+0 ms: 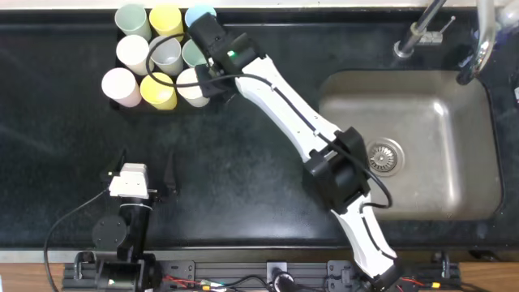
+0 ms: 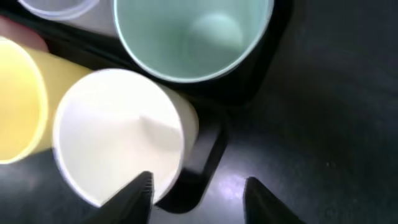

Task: Store Cups

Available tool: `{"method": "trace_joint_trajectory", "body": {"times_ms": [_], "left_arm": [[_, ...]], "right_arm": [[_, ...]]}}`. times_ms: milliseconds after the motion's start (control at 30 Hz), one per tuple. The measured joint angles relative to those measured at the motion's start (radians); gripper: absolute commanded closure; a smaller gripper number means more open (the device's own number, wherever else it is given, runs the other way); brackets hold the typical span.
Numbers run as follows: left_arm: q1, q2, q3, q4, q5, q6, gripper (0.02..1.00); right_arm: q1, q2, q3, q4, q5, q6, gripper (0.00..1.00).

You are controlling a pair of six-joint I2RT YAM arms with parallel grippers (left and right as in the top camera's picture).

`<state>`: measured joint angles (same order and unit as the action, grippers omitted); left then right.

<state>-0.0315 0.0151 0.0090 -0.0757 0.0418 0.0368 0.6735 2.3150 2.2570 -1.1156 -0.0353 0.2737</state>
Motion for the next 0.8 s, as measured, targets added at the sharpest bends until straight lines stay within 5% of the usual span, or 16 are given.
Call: {"method": "trace_joint_trajectory", "body": {"times_ms": [400,633,800], "left_arm": [[0.000,0.000,0.000,0.000,0.000,0.000,0.018],[0.000,0.000,0.000,0.000,0.000,0.000,0.018],[0.000,0.000,0.000,0.000,0.000,0.000,0.018]], "right_arm": [[-0.250,-0.429,-0.070,-0.073,-0.001,-0.201,0.152],[-0.389,-0.716,-0.445,0.042,-0.001,-0.312,0.001],[-0.470,-0.976,-0.755,0.155,-0.011,-0.340,0.003]]}}
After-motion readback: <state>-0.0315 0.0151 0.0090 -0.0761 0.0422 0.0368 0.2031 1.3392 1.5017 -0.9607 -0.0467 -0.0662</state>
